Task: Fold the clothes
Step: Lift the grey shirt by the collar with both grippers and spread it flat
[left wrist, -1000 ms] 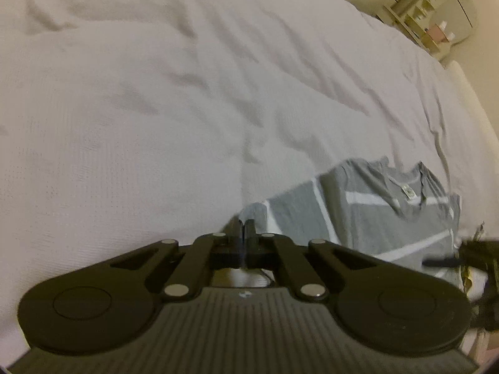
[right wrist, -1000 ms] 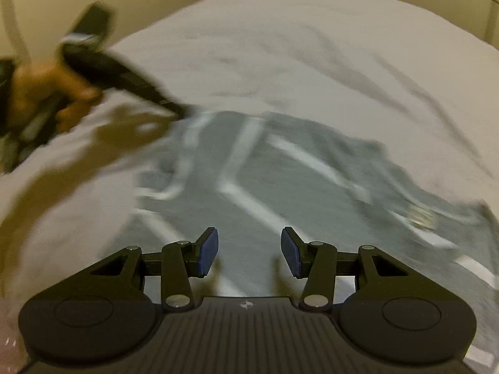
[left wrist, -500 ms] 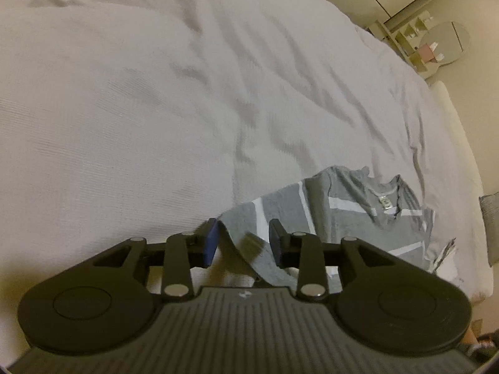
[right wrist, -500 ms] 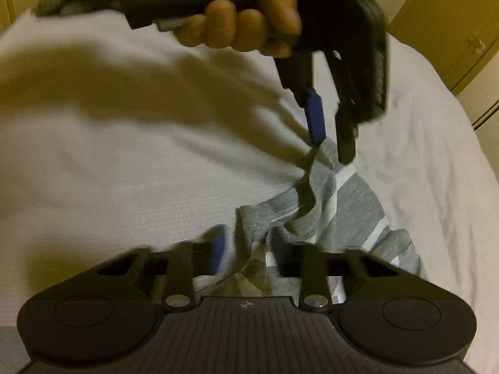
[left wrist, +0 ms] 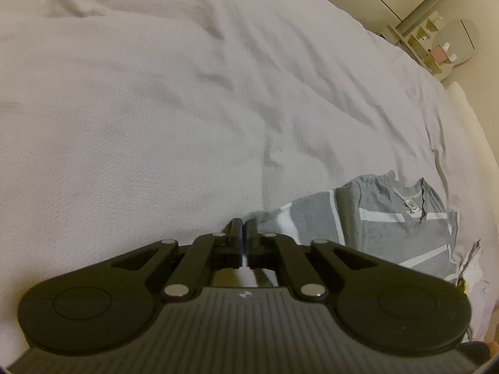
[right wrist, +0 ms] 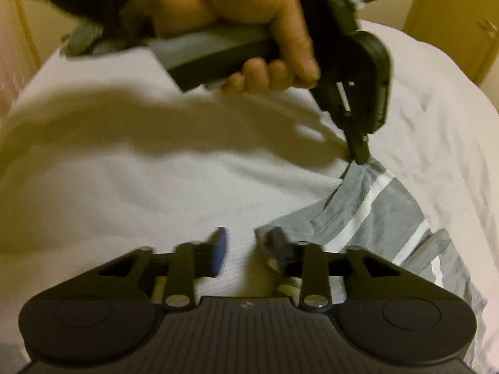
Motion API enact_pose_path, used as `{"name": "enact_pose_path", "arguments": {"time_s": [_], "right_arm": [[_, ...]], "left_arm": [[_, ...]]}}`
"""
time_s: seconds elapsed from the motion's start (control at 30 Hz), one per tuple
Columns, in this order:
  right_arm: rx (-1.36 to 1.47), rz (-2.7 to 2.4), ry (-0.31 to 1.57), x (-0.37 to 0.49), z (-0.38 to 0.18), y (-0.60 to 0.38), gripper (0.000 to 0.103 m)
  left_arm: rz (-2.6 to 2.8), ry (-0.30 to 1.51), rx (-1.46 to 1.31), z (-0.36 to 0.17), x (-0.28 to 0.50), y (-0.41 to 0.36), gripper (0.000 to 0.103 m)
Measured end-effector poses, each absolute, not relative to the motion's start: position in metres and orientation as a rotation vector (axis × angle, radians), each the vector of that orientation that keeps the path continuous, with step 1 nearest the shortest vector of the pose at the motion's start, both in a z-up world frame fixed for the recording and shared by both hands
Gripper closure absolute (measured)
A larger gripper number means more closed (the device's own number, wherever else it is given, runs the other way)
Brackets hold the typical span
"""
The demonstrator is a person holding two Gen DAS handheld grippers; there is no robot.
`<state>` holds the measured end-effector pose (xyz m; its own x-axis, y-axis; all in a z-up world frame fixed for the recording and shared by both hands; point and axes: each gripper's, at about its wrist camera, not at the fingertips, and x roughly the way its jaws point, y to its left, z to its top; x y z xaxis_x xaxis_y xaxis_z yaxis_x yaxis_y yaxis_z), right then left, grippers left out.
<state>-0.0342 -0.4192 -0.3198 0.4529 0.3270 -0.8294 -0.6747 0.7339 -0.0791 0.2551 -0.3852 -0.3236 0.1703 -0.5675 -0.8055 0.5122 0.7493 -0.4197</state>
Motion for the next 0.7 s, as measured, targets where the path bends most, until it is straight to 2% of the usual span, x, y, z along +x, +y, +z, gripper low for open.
{"name": "enact_pose_path", "arguments": {"time_s": [0.07, 0.2, 0.3, 0.5, 0.7], "right_arm": [[-0.367, 0.597, 0.891, -0.036, -0.31, -0.424, 0.066], [-0.219, 0.424, 0.89, -0.046, -0.302, -0.454, 0.066], [-0.106, 0.269, 0.933, -0.059, -0.306, -0.488, 0.066], [0.14, 0.068, 1.089, -0.097, -0.326, -0.564, 0.064], [0.252, -0.12, 1.088, -0.168, -0.313, -0.638, 0.059]], "left_arm": [[-0.75, 1.143, -0.04, -0.315, 0.251, -0.379, 0.093], [-0.757, 1.046, 0.023, -0.287, 0.223, -0.373, 0.093], [-0.87, 1.039, 0.053, -0.279, 0.188, -0.389, 0.093], [-0.986, 1.117, 0.33, -0.325, 0.13, -0.427, 0.091], [-0.884, 1.131, 0.283, -0.327, 0.134, -0.409, 0.092]]}}
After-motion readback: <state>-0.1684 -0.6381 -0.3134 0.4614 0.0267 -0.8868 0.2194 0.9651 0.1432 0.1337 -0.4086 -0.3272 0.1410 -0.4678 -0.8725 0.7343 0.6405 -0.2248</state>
